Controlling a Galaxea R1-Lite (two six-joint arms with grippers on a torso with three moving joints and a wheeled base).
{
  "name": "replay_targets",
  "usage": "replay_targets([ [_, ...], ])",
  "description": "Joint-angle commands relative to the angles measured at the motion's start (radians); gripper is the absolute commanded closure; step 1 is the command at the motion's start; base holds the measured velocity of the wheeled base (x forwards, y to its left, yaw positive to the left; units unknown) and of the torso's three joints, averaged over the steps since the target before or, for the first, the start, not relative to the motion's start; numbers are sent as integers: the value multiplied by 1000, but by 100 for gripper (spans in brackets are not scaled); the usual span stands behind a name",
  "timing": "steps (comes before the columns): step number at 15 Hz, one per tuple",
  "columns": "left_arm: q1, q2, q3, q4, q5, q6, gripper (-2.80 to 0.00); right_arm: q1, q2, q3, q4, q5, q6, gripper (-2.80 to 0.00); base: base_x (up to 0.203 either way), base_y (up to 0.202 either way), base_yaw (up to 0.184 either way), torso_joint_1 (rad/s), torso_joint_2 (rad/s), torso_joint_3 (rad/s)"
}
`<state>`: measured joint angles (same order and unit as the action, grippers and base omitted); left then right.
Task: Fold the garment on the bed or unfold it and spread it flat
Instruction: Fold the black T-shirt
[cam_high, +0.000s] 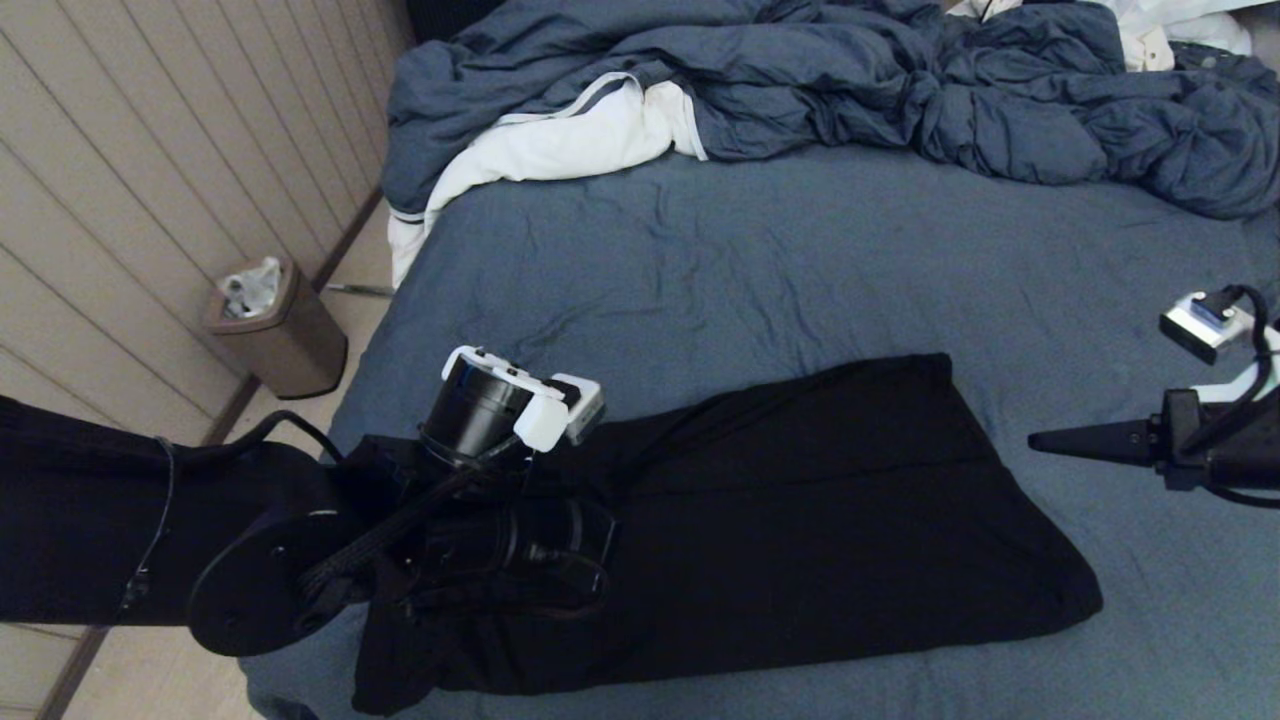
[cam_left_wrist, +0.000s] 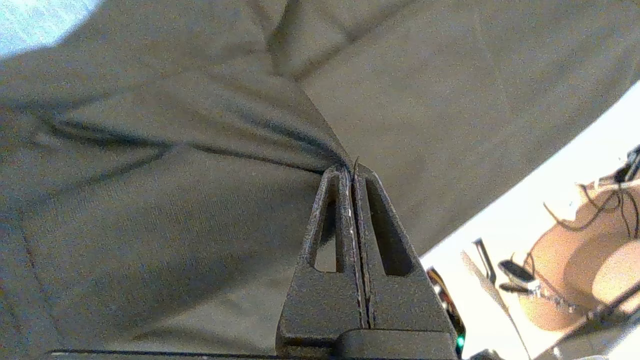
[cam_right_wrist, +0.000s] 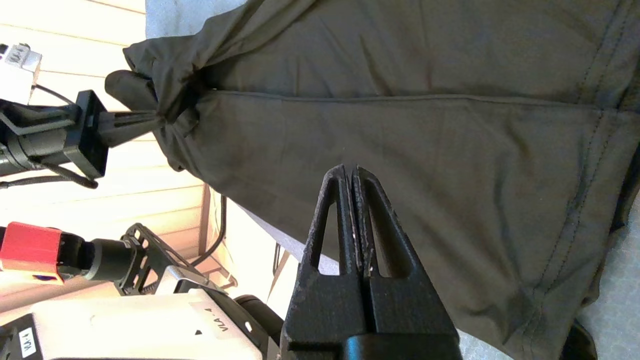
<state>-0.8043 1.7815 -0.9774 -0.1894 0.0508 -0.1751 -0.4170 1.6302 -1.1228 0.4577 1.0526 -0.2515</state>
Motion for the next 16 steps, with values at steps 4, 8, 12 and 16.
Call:
replay_targets([
  [4,168,24,-148,-3,4,3,0,1,3,1,3,6,-2,0,0,0,0,0,0,0],
  [8,311,100,-282,2,0,8,0,3,1,7,3,6,-2,0,0,0,0,0,0,0],
  [12,321,165,-297,-14,-8,2,0,6,-3,12,3,5,-3,0,0,0,0,0,0,0],
  [16,276,209,-317,-31,-10,-6,0,1,-11,20,4,7,-26,0,0,0,0,0,0,0],
])
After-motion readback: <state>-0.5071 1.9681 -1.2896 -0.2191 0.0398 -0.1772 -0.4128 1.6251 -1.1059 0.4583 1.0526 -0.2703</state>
